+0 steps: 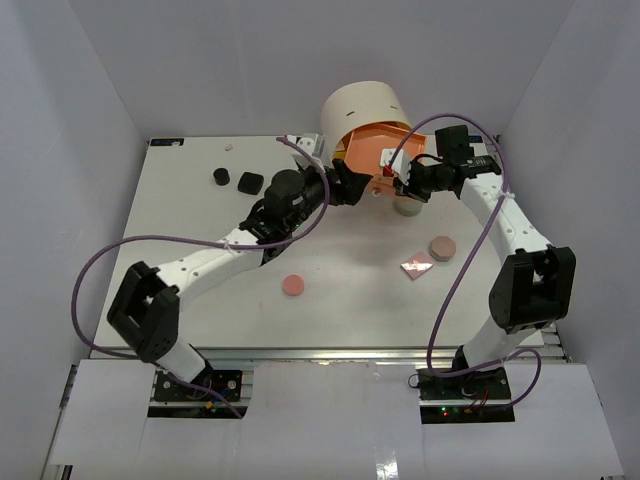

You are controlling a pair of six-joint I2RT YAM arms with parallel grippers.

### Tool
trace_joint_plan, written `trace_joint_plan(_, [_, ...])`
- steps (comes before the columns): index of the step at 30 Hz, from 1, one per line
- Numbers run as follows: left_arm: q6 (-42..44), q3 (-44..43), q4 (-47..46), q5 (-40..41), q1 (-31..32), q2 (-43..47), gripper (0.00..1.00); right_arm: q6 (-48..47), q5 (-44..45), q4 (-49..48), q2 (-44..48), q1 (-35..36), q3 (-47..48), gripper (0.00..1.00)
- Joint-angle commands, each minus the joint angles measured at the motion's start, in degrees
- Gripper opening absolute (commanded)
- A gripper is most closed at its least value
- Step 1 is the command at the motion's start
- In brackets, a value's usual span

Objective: Organize the makeup

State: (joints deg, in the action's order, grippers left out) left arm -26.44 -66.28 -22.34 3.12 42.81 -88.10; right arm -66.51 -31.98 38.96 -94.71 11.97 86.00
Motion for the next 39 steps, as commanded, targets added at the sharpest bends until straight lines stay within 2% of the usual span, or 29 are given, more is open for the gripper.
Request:
trace_joint_plan(1, [6.7, 5.7, 6.9, -0.7, -1.4, 14.4, 0.88, -7.6, -5.1, 1.3, -0.3, 0.1, 7.1, 0.08])
trace_joint_plan(8, [11.1, 14.3, 19.3, 4.1, -2.6, 34.6, 0.93, -13.4, -5.6, 10.8, -4.1, 1.1, 15.8, 0.08])
trace_joint_plan(17, [8.3, 23.5, 28.6, 6.4, -2.7, 49.9, 0.94, -20.4, -5.4, 22.1, -9.9, 1.8, 27.9, 0.08])
trace_joint_plan(25, [7.0, 25.6, 30.4, 6.9, -2.7, 53.4, 0.94, -26.4, -5.9, 31.9, -16.9, 1.8, 39.7, 0.08])
trace_joint_plan(39, [6.9, 26.2, 29.4, 5.9, -2.7, 52.2, 0.94, -32.9, -10.9, 33.2, -17.1, 1.8, 35.9, 0.08])
